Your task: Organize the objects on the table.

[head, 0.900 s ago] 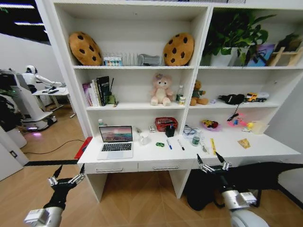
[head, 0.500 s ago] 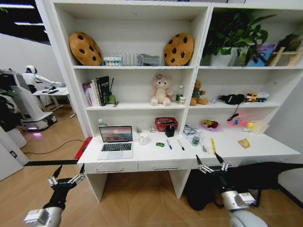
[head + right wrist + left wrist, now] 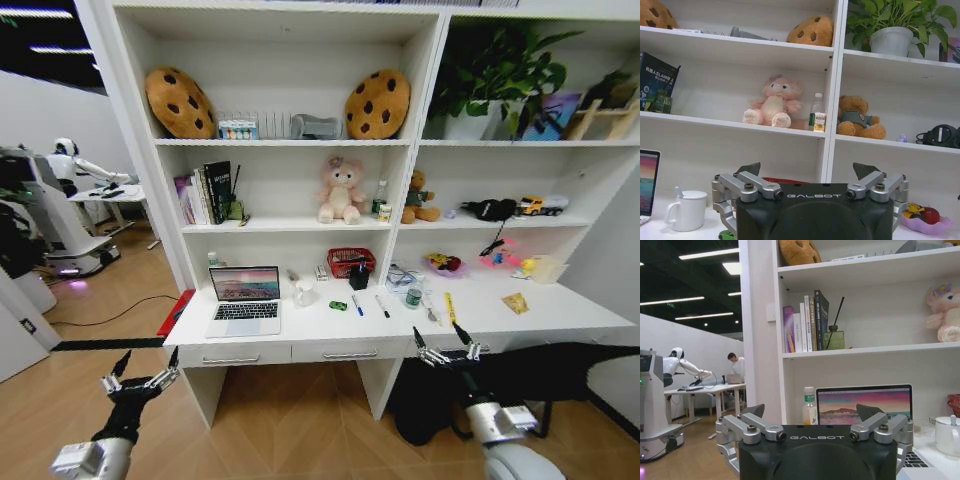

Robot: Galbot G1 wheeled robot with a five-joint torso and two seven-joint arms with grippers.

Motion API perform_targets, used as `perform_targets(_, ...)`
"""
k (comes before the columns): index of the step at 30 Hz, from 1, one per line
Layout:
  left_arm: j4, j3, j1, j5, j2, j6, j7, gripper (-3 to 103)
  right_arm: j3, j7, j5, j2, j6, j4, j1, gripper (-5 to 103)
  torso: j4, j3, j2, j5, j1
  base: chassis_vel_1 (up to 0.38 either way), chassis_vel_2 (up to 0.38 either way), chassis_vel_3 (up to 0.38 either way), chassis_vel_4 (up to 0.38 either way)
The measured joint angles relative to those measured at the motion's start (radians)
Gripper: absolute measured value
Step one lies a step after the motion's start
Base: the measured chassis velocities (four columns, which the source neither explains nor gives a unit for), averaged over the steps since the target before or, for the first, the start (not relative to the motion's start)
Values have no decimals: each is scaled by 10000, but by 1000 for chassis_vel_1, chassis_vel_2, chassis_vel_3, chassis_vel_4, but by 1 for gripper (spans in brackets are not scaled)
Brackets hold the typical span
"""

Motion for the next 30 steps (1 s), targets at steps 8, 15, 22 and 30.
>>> perform_targets(8,61,-1,-32,-9,-17,0,21,100,-8,-11,1,13,-34,-22,5,100,0,0,0,0,0,0,0,0,0)
perform_targets(15,132,54,-58,18,-63,-10,42,100,2,-129,34,64,-39,-32,-88,100,0,0,0,0,0,0,0,0,0)
perform_targets(22,133,48,-50,13,-29,-29,91,100,29,-200,25,116,-28,-102,-161,100,-1,0,0,0,0,0,0,0,0)
perform_targets(30,110,51,-39,15,-51,-48,96,100,67,-216,31,102,22,-65,-200,100,1,0,0,1,0,-50,56,60,-52)
